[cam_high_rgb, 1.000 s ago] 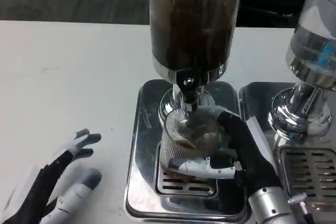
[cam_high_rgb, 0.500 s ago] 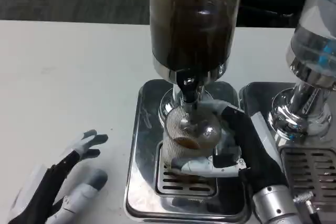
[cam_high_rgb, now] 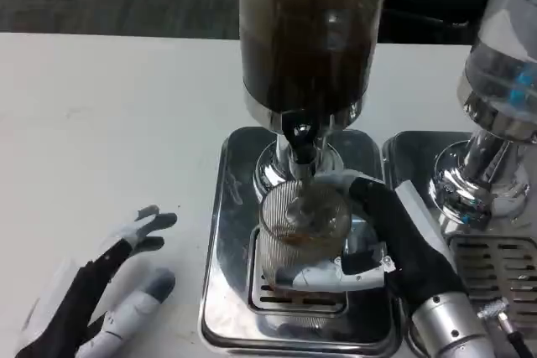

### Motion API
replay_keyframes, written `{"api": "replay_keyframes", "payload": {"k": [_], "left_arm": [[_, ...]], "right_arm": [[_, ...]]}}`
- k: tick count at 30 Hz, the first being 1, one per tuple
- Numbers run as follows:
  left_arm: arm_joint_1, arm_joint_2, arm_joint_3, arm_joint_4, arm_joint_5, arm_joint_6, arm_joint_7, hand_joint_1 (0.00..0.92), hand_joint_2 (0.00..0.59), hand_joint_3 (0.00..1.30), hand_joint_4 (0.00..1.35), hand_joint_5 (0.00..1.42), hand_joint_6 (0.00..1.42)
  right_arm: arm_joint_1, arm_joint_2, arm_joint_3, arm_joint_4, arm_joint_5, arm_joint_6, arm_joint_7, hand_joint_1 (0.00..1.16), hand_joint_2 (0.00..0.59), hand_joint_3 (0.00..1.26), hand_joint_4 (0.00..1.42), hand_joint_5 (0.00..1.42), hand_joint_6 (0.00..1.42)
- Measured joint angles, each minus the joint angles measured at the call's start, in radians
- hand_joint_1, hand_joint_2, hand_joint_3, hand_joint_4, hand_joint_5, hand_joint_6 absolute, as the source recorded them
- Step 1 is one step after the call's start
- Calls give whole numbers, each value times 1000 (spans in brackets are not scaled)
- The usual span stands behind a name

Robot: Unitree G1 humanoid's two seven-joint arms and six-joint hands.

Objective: Grasp the cup under the faucet to collect the drink, then remove the cup.

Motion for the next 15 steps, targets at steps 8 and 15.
{"api": "replay_keyframes", "payload": {"k": [8,15], "left_arm": [[-7,0,0,4,-1,0,-3,0,135,237,81,231,123],[-18,2,0,12,0,0,-11,0,135,237,81,231,123]], "right_arm": [[42,-42,-2,-121,-26,61,22,1049,35,824,933,1139,1424],[78,-63,-10,-168,-26,78,29,1044,39,824,935,1139,1424]]}}
